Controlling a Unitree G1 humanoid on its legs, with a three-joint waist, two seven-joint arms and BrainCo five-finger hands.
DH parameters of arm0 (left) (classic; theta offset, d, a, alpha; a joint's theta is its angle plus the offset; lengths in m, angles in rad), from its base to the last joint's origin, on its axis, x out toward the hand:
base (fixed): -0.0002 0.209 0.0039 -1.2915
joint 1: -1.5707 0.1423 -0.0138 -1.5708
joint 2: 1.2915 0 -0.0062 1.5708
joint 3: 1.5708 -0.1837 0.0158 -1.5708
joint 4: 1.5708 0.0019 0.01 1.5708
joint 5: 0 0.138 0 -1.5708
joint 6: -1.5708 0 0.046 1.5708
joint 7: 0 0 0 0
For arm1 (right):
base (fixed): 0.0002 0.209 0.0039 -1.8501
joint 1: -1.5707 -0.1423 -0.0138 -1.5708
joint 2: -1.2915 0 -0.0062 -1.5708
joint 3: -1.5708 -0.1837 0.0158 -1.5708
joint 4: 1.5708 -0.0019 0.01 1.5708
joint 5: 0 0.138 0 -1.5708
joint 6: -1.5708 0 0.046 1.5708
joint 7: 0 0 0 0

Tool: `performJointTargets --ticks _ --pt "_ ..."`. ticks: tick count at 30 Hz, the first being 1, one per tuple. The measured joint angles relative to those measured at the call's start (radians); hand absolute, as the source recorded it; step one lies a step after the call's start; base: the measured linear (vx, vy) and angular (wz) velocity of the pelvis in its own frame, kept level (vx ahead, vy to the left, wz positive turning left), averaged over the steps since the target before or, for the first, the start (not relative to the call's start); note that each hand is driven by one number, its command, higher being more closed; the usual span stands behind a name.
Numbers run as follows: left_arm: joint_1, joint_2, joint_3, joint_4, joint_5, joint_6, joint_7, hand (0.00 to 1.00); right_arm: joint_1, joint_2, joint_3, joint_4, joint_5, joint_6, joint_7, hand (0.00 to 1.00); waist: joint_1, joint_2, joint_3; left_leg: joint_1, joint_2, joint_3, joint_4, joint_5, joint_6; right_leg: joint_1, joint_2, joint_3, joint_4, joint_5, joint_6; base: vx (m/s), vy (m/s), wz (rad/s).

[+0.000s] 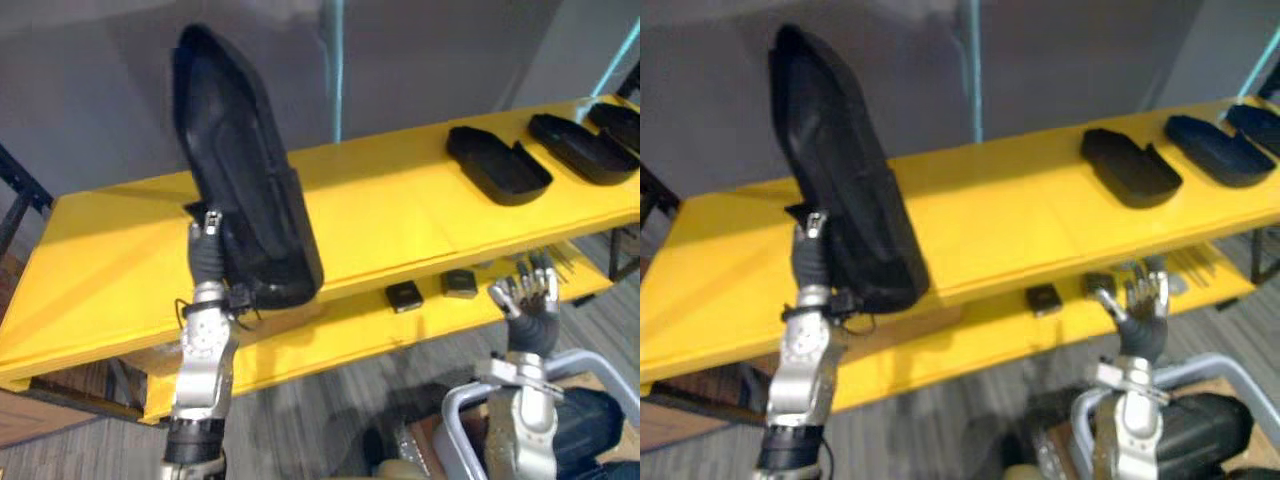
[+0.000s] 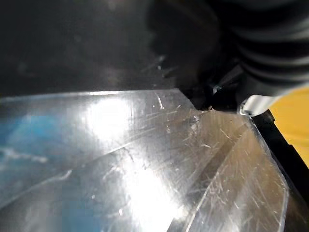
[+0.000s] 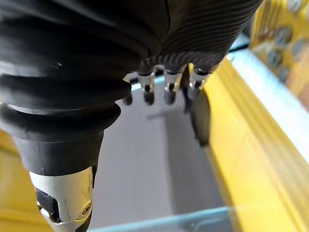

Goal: Walk over and take plastic housings, then place them on the shelf

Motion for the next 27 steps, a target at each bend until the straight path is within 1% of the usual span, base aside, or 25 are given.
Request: performJointTargets --ticks 3,4,6,7,9,10,12,14,16,17,18,19,20,21,22,24,25,26,27 --pt "-0.069 0.020 -0.011 0.088 -0.001 0.031 0.028 1.00 0.013 0.000 0.003 0.002 0.001 0.002 0.002 0.00 -0.017 0.000 -0.001 0.000 0.002 0.017 0.000 0.000 0.000 -0.008 0.006 0.017 0.000 0.005 -0.003 -0.02 -0.022 -0.22" --pt "-0.096 0.037 -0.012 0.117 0.001 0.053 0.038 1.00 0.015 0.000 0.004 0.002 0.002 0.005 0.009 0.00 -0.029 0.000 -0.001 0.000 0.003 0.021 -0.001 0.000 0.000 -0.012 0.009 0.025 0.000 0.006 -0.005 -0.03 -0.034 -0.19" --pt "-0.142 0.044 -0.014 0.155 0.003 0.084 0.057 1.00 0.023 0.000 0.003 0.002 0.004 0.012 0.013 0.00 -0.036 0.000 -0.001 -0.002 0.004 0.024 -0.001 0.000 0.000 -0.019 0.012 0.032 0.000 0.005 -0.011 -0.04 -0.034 -0.15" --pt "-0.176 0.044 -0.017 0.175 0.005 0.110 0.064 1.00 0.030 0.000 0.005 0.002 0.004 0.014 0.018 0.00 -0.043 0.000 -0.001 -0.003 0.004 0.024 -0.002 0.000 -0.001 -0.021 0.013 0.033 0.000 0.005 -0.013 -0.03 -0.023 -0.04" --pt "-0.211 0.047 -0.022 0.184 0.040 0.149 0.066 1.00 0.038 0.000 0.018 0.002 0.006 0.016 0.019 0.00 -0.055 0.000 -0.001 -0.003 0.006 0.025 -0.001 0.000 -0.001 -0.021 0.015 0.034 0.000 0.005 -0.014 -0.01 -0.008 -0.02" --pt "-0.236 0.063 -0.046 0.186 0.061 0.182 0.068 1.00 0.044 0.000 0.027 0.002 0.013 0.017 0.019 0.00 -0.057 0.000 -0.001 -0.003 0.006 0.029 -0.001 0.000 -0.001 -0.022 0.015 0.035 0.000 0.005 -0.014 -0.02 -0.013 -0.08" --pt "-0.273 0.088 -0.081 0.205 0.095 0.220 0.067 1.00 0.051 0.000 0.049 0.002 0.014 0.020 0.018 0.00 -0.058 0.001 -0.002 -0.003 0.006 0.038 -0.001 -0.001 -0.002 -0.025 0.015 0.037 0.000 0.005 -0.014 -0.02 0.000 -0.13" --pt "-0.310 0.097 -0.089 0.262 0.169 0.273 0.066 1.00 0.054 0.000 0.075 0.002 0.015 0.022 0.016 0.00 -0.060 0.008 -0.006 -0.003 0.007 0.053 0.001 -0.005 -0.010 -0.032 0.017 0.045 0.000 0.008 -0.014 0.00 0.016 -0.19" --pt "-0.319 0.117 -0.092 0.312 0.194 0.308 0.070 1.00 0.059 0.000 0.091 0.002 0.025 0.023 0.007 0.00 -0.069 0.012 -0.010 -0.003 0.008 0.064 0.001 -0.008 -0.015 -0.038 0.013 0.056 0.000 0.014 -0.016 0.03 0.059 -0.17" --pt "-0.325 0.135 -0.092 0.353 0.200 0.329 0.075 1.00 0.061 -0.001 0.092 0.002 0.029 0.027 0.001 0.00 -0.079 0.011 -0.009 -0.004 0.007 0.066 0.000 -0.008 -0.015 -0.037 0.012 0.058 0.000 0.021 -0.010 0.04 0.058 -0.13" --pt "-0.326 0.145 -0.092 0.373 0.200 0.339 0.080 1.00 0.063 -0.002 0.092 0.002 0.032 0.032 0.000 0.00 -0.082 0.009 -0.010 -0.004 0.006 0.069 0.000 -0.008 -0.015 -0.038 0.012 0.060 0.000 0.024 -0.008 0.04 0.016 -0.10" --pt "-0.326 0.163 -0.092 0.412 0.208 0.361 0.090 1.00 0.070 -0.003 0.091 0.002 0.036 0.038 -0.001 0.00 -0.085 0.004 -0.010 -0.003 0.005 0.075 0.000 -0.008 -0.015 -0.040 0.013 0.066 0.000 0.029 -0.006 0.02 0.014 -0.12" --pt "-0.326 0.171 -0.092 0.428 0.209 0.373 0.094 1.00 0.076 -0.005 0.092 0.002 0.039 0.041 -0.001 0.00 -0.086 0.001 -0.010 -0.002 0.004 0.076 0.000 -0.008 -0.015 -0.041 0.013 0.068 0.000 0.031 -0.005 0.02 0.015 -0.13" --pt "-0.326 0.189 -0.092 0.458 0.211 0.390 0.100 1.00 0.087 -0.006 0.096 0.002 0.048 0.047 -0.002 0.00 -0.087 -0.008 -0.009 -0.002 0.003 0.078 0.000 -0.008 -0.015 -0.042 0.012 0.075 0.000 0.035 -0.003 0.00 0.009 -0.11" --pt "-0.326 0.202 -0.092 0.478 0.219 0.398 0.108 1.00 0.093 -0.006 0.101 0.002 0.058 0.055 -0.002 0.00 -0.087 -0.017 -0.007 -0.001 0.003 0.080 0.000 -0.008 -0.015 -0.044 0.012 0.080 0.000 0.038 -0.001 -0.01 0.010 -0.14" --pt "-0.327 0.233 -0.090 0.525 0.238 0.421 0.142 1.00 0.106 -0.006 0.123 0.002 0.063 0.062 -0.005 0.00 -0.088 -0.045 -0.008 -0.001 -0.001 0.088 0.001 -0.009 -0.015 -0.048 0.007 0.090 0.000 0.043 0.001 -0.04 0.014 -0.13" --pt "-0.329 0.238 -0.088 0.535 0.237 0.427 0.150 1.00 0.109 -0.006 0.129 0.002 0.063 0.062 -0.006 0.00 -0.087 -0.052 -0.008 -0.001 -0.003 0.091 0.002 -0.009 -0.015 -0.051 0.006 0.093 0.000 0.043 0.001 -0.08 0.022 -0.16" --pt "-0.335 0.246 -0.085 0.553 0.236 0.443 0.174 1.00 0.114 -0.006 0.135 0.002 0.064 0.065 -0.012 0.00 -0.084 -0.066 -0.005 -0.001 -0.006 0.101 0.004 -0.011 -0.017 -0.057 0.005 0.105 0.000 0.043 0.000 -0.08 0.022 -0.17" --pt "-0.341 0.249 -0.081 0.566 0.235 0.451 0.187 1.00 0.113 -0.006 0.138 0.001 0.064 0.069 -0.017 0.00 -0.084 -0.072 -0.002 -0.001 -0.008 0.105 0.005 -0.012 -0.017 -0.059 0.004 0.110 0.000 0.041 -0.003 -0.09 0.028 -0.15"
